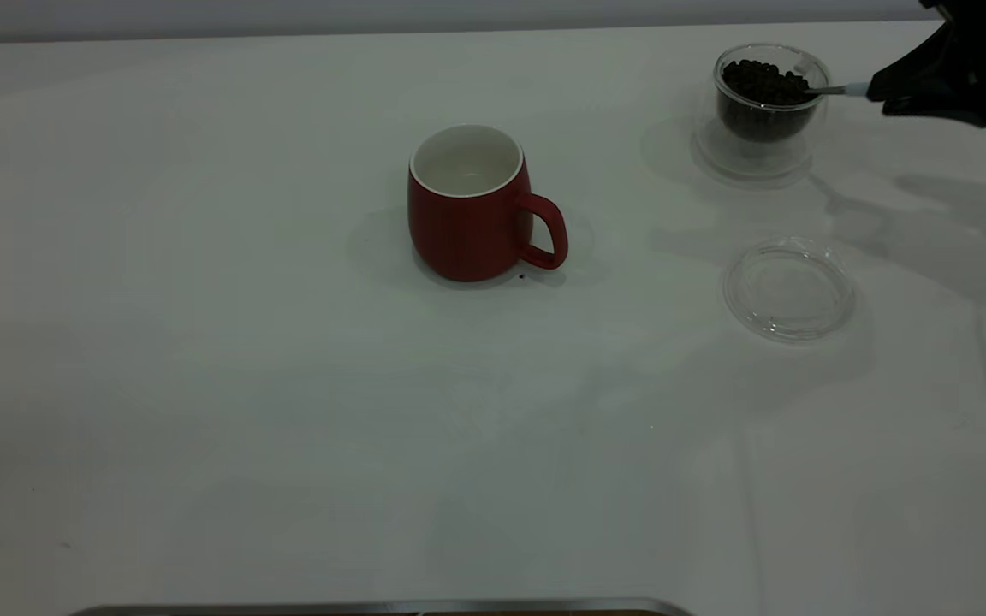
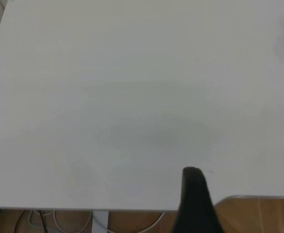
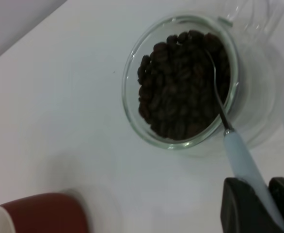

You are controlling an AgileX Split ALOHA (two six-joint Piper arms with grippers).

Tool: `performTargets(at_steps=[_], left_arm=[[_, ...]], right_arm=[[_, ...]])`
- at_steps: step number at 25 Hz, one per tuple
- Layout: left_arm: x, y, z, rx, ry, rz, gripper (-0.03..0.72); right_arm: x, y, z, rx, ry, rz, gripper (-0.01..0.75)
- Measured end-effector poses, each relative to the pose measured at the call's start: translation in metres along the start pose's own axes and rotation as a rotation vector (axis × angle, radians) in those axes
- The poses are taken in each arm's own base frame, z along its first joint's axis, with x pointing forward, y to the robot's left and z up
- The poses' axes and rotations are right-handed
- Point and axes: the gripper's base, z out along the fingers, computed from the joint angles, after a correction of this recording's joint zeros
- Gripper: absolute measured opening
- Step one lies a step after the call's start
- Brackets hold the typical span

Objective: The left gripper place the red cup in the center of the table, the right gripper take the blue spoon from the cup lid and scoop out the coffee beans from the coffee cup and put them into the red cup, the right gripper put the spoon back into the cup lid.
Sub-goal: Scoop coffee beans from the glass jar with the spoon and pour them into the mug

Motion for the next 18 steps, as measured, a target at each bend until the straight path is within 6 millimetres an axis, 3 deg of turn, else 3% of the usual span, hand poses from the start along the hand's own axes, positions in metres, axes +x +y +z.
performTargets(at_steps=[8, 12, 18], left_arm=[[0.0, 0.0, 0.0, 0.0, 0.0, 0.0, 0.587], [0.0, 0.0, 0.0, 0.0, 0.0, 0.0, 0.587], [0.0, 0.0, 0.0, 0.0, 0.0, 0.0, 0.587]], right_arm=[[0.007, -0.008, 0.006, -0.092, 0.04, 0.101, 0.113], [0.009, -0.019, 0.005, -0.156, 0.05, 0.172, 0.113], [0.005, -0.021, -0.001, -0.229, 0.045, 0.215, 0.113]])
